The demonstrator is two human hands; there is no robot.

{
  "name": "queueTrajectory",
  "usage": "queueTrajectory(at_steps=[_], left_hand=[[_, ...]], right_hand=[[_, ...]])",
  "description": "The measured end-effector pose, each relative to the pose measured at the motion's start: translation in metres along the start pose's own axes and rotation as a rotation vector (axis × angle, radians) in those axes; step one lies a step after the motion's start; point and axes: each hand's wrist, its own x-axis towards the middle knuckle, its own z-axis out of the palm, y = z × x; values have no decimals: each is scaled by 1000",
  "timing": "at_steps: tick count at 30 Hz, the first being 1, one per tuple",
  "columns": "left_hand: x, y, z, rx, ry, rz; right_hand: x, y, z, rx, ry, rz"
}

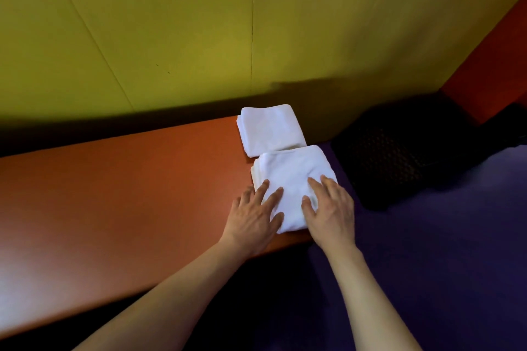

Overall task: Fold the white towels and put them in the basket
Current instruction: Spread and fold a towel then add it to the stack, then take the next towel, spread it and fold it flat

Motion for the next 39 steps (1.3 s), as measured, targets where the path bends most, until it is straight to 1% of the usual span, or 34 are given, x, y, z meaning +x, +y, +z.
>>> queueTrajectory(at_steps=[4,9,14,18,20,24,29,39], left_hand=[[-16,-4,-17,47,76,-46],[-50,-22,-47,66,218,-71],[-110,-51,-75,68,349,-179],[-162,-78,-90,79,457,-279],[-186,-94,-94,87,487,-342],[-233,-129,-98,76,533,-485],[-288,-178,-95,30,551,-638],[-390,-307,-76,0,576,-861]], right_hand=[[0,-14,-8,28,31,-32],[-10,-57,-11,146,60,-105],[-25,-126,-21,302,79,-295],[-38,-181,-26,381,44,-415],[-48,-208,-26,407,34,-472],[-69,-260,-19,425,-21,-573],[-94,-329,2,421,-130,-659],[-145,-489,82,384,-329,-868]])
